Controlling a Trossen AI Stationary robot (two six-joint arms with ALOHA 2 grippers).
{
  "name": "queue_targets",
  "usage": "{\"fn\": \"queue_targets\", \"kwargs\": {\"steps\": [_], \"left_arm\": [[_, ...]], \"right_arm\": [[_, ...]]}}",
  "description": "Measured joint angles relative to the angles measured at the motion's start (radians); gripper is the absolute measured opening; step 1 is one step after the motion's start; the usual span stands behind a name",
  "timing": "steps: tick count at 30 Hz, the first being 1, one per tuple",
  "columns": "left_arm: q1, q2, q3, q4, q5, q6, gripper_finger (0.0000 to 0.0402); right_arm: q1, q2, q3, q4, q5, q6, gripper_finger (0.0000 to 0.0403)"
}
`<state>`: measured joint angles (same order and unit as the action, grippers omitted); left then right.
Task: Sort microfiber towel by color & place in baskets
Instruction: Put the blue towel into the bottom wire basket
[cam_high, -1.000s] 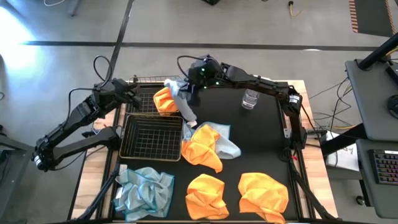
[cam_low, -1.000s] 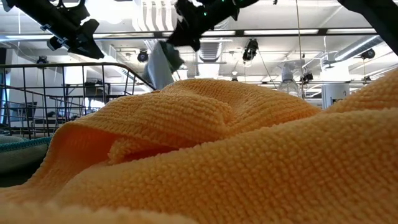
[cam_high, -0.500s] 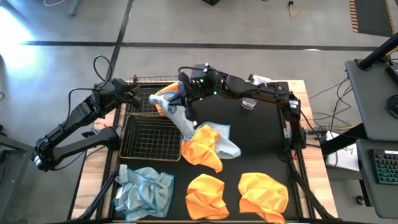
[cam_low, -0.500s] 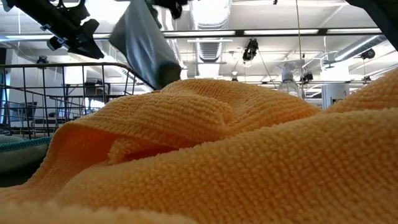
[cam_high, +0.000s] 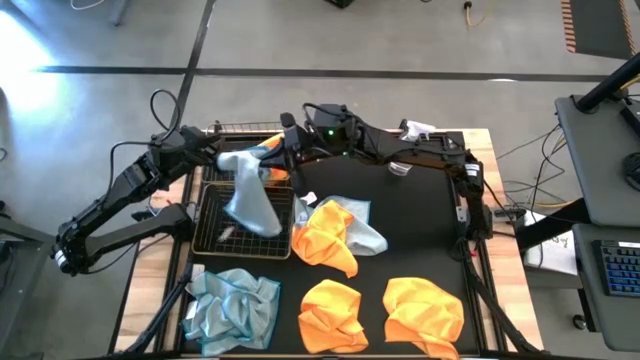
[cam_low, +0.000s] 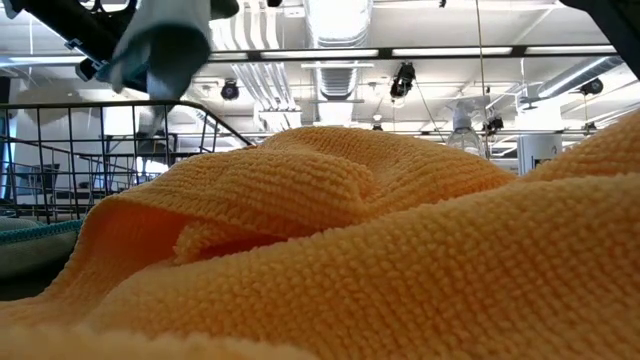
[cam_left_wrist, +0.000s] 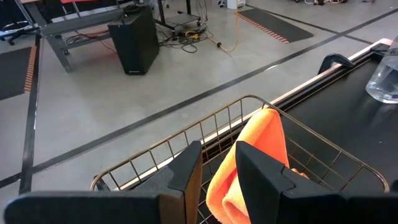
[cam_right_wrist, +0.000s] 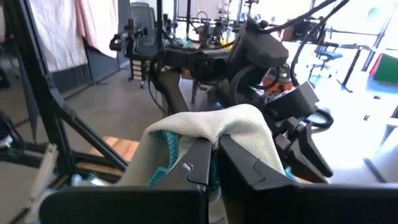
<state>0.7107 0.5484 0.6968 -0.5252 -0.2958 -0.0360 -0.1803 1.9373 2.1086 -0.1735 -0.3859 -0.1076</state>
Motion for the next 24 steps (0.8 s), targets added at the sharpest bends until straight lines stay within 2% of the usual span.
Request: {"fn": "queue_targets", "kwargs": {"steps": [10,24], "left_arm": [[0.000,0.000,0.000,-0.016,0.000,0.000,0.0084],[0.000,0.000,0.000,-0.024,0.000,-0.009,0.0084]], "right_arm": [[0.033,0.000,-0.069,-0.057,0.000,0.076,0.0013],[0.105,0.000,-0.203,0.001,0.020,0.095,0.0013]]}}
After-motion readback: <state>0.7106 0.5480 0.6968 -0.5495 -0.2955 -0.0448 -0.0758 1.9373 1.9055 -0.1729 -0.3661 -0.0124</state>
